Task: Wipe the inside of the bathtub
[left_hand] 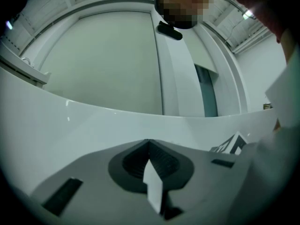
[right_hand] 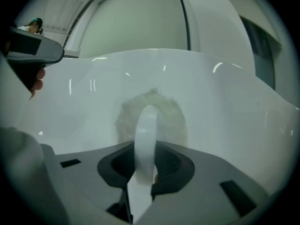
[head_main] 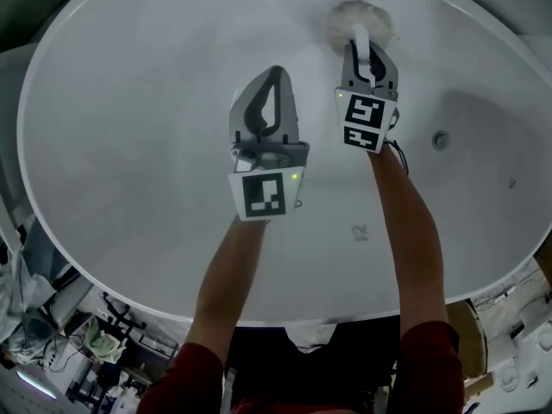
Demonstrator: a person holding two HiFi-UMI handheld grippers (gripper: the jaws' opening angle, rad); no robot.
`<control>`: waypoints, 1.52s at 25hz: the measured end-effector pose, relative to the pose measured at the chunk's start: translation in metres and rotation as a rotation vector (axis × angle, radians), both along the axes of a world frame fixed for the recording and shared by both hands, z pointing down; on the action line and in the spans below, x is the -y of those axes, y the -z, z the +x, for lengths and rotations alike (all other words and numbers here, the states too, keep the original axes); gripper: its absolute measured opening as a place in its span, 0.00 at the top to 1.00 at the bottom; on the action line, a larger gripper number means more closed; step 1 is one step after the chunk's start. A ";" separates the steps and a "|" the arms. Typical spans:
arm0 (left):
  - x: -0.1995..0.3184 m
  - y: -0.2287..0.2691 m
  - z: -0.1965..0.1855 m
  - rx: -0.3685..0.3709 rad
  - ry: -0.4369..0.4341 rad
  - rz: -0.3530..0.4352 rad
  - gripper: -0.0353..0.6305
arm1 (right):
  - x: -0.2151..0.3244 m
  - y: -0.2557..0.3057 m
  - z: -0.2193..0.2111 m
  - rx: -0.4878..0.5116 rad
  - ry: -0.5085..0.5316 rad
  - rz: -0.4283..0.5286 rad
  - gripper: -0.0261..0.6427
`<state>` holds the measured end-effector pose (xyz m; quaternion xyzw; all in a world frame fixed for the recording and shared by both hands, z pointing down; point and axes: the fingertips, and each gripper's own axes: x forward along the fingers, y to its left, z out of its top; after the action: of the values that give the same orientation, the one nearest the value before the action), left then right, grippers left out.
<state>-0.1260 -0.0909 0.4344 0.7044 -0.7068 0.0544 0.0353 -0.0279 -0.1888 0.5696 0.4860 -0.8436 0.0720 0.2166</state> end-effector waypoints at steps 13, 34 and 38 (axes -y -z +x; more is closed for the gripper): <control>0.046 -0.017 0.198 -0.002 -0.164 -0.014 0.92 | 0.031 -0.019 0.231 -0.034 -0.185 0.009 0.83; 0.089 -0.031 0.414 -0.024 -0.389 -0.027 0.92 | 0.034 -0.038 0.462 -0.047 -0.476 -0.064 0.83; 0.086 -0.024 0.410 -0.028 -0.380 -0.029 0.92 | 0.033 -0.036 0.461 -0.026 -0.509 -0.078 0.83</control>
<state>0.2838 -0.1766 0.4588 0.8252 -0.5598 0.0606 0.0443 0.4331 -0.2217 0.6055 0.6747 -0.6879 0.1504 0.2210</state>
